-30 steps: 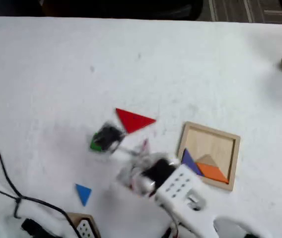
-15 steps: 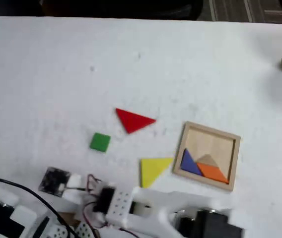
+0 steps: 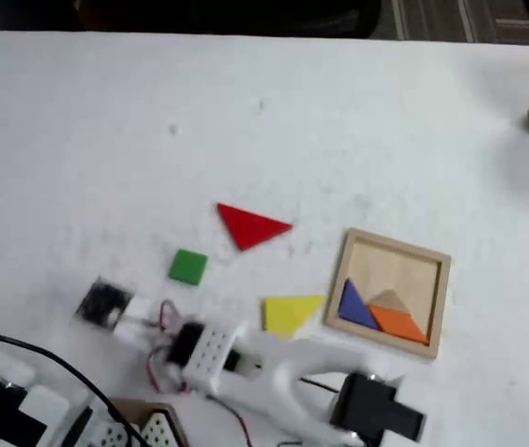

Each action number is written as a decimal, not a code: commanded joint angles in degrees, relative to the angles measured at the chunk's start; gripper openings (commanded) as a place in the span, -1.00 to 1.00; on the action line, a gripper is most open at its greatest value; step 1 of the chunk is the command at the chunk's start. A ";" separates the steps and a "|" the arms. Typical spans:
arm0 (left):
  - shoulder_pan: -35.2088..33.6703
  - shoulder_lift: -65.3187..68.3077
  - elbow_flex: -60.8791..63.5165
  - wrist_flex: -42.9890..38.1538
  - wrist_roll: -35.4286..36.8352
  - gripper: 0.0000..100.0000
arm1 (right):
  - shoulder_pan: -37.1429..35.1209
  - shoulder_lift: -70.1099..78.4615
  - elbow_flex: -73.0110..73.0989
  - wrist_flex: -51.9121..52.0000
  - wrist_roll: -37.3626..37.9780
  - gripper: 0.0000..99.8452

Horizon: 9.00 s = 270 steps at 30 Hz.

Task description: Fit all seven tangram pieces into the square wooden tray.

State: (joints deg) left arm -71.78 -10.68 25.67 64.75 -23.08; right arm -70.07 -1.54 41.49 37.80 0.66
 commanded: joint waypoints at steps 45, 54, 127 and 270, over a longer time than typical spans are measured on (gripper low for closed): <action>71.25 -5.49 28.84 -2.73 29.54 -0.33 | 36.97 -40.31 12.22 11.38 5.36 -0.80; 71.43 -0.75 27.60 -5.89 29.45 -0.55 | 36.88 -40.31 12.22 11.30 5.36 -0.80; 73.71 -8.40 34.73 -12.92 38.68 -0.54 | 36.79 -40.31 12.48 11.38 5.80 -0.80; 56.84 -6.37 25.05 -17.41 22.86 -0.95 | 69.32 -36.00 12.92 18.86 15.91 -0.97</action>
State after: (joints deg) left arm -12.00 -15.34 50.99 49.01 0.04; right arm 0.00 -39.60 57.23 58.99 17.80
